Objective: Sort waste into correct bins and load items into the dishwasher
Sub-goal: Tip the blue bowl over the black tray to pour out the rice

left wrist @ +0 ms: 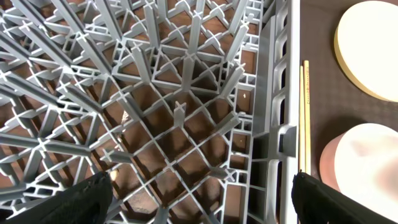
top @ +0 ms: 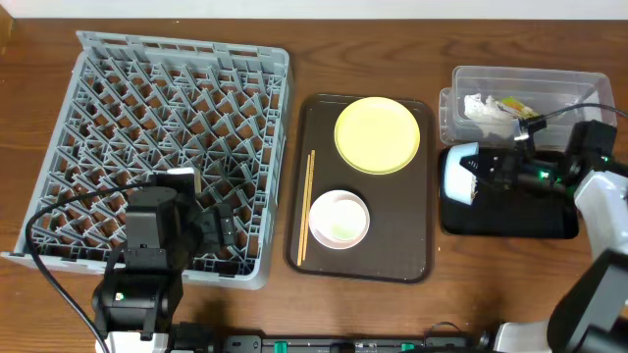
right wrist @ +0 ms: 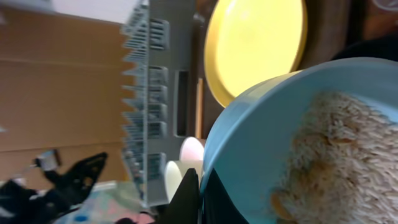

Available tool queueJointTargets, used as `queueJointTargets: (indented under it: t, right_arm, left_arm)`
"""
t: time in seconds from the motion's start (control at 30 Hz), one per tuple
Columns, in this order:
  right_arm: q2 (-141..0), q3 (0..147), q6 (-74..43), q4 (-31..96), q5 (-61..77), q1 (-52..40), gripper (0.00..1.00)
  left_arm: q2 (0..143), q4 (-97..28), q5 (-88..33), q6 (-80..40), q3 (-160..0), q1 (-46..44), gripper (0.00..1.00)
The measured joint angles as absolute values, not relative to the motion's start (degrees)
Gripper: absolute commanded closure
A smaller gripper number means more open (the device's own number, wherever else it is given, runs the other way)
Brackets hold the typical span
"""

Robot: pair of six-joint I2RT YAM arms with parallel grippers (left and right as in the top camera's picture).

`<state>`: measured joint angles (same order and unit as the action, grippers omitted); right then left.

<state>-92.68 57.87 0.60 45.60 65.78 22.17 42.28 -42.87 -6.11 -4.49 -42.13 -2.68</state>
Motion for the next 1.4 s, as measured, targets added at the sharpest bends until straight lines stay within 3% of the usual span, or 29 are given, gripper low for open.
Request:
queueJointTargets:
  t: [0.37,1.0,1.23,1.4]
  right_arm:
    - [-105.4,57.8,5.9,45.6,81.1,30.3,0.99]
    - [-105.8,57.6,4.1,45.1,86.9,47.7,0.99]
    - [-105.8,57.6,2.9,49.1,87.1,48.3,0.99]
    - [-105.8,57.6,2.8,54.6,85.0,43.9,0.99]
  left_arm:
    - [42.3,-42.9,-6.1,-4.5,-42.1,-2.7,0.08]
    - [42.3,-42.9,-6.1,-4.5,-42.1,-2.7,0.07]
    - [42.3,-42.9,-6.1,-4.5,-42.1,-2.7,0.08]
    - [42.3,-42.9,-6.1,-4.5,-42.1,-2.7,0.08]
